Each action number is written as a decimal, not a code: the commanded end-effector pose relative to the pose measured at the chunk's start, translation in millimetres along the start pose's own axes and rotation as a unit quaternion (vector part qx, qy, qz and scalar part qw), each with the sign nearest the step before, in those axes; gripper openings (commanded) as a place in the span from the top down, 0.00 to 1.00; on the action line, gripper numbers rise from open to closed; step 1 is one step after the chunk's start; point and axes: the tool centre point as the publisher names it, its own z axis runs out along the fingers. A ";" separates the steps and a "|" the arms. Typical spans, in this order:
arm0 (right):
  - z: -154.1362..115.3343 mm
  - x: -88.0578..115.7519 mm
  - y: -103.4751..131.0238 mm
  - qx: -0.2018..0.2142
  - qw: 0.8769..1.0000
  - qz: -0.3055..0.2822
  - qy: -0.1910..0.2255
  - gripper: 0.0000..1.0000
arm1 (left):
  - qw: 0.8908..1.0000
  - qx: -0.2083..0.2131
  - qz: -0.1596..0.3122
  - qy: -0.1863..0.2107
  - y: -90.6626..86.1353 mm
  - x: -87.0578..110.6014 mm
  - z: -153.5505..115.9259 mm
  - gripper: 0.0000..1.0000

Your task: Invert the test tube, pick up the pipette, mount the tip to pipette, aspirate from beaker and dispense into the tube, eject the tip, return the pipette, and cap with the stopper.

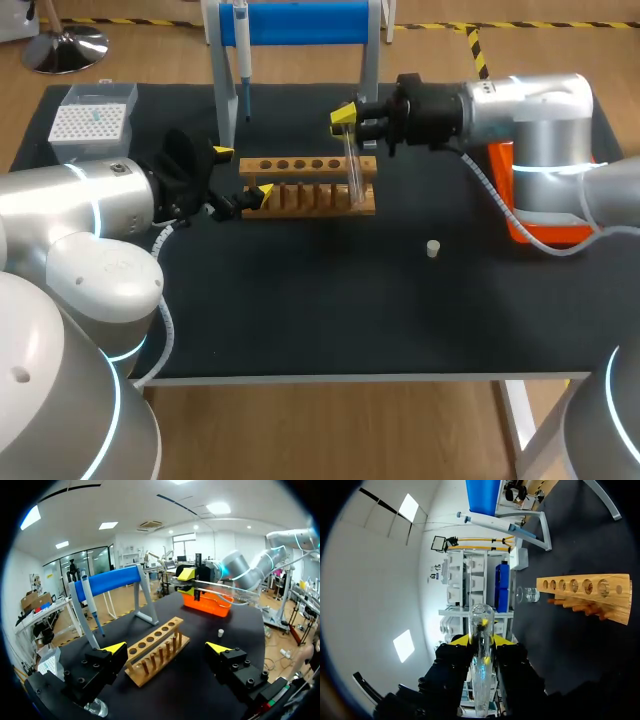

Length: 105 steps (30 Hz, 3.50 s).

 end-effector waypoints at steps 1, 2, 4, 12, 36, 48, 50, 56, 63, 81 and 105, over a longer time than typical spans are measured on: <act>-1.3 0.2 0.7 0.002 1.000 0.000 0.000 1.00 | 0.997 0.060 0.045 -0.006 -1.7 -3.9 -1.5 0.00; -1.3 0.2 0.7 0.002 1.000 0.000 0.000 1.00 | 0.996 0.074 0.058 -0.007 -1.9 -5.2 -2.5 0.00; -1.3 0.2 0.7 0.002 1.000 0.000 0.000 1.00 | 0.990 0.094 0.099 -0.017 -1.0 -8.9 -3.8 0.00; -1.3 0.2 0.7 0.002 1.000 0.000 0.000 1.00 | 0.959 0.159 0.235 -0.002 -8.8 -16.3 -7.6 0.00; -1.3 0.2 0.7 0.002 1.000 0.000 0.000 1.00 | 0.874 0.235 0.414 0.100 -51.0 -11.7 -18.1 0.00; -1.3 0.2 0.7 0.002 1.000 0.000 0.000 1.00 | 0.826 0.252 0.501 0.052 -51.3 -11.0 -20.4 0.00; -1.3 0.2 0.7 0.002 1.000 0.000 0.000 1.00 | 0.812 0.250 0.526 0.039 -51.1 -10.9 -19.8 0.00; -1.3 0.2 0.7 0.002 1.000 0.000 0.000 1.00 | 0.747 0.240 0.620 0.033 -57.7 -2.1 -12.6 0.00; -1.3 0.2 0.7 0.002 1.000 0.000 0.000 1.00 | 0.678 0.255 0.688 0.039 -70.0 1.9 -3.8 0.00; -1.3 0.2 0.7 0.002 1.000 0.000 0.000 1.00 | 0.630 0.313 0.709 0.045 -79.4 32.3 37.3 0.00; -1.3 0.2 0.7 0.002 1.000 0.000 0.000 1.00 | 0.623 0.350 0.698 0.055 -86.0 117.8 56.7 0.00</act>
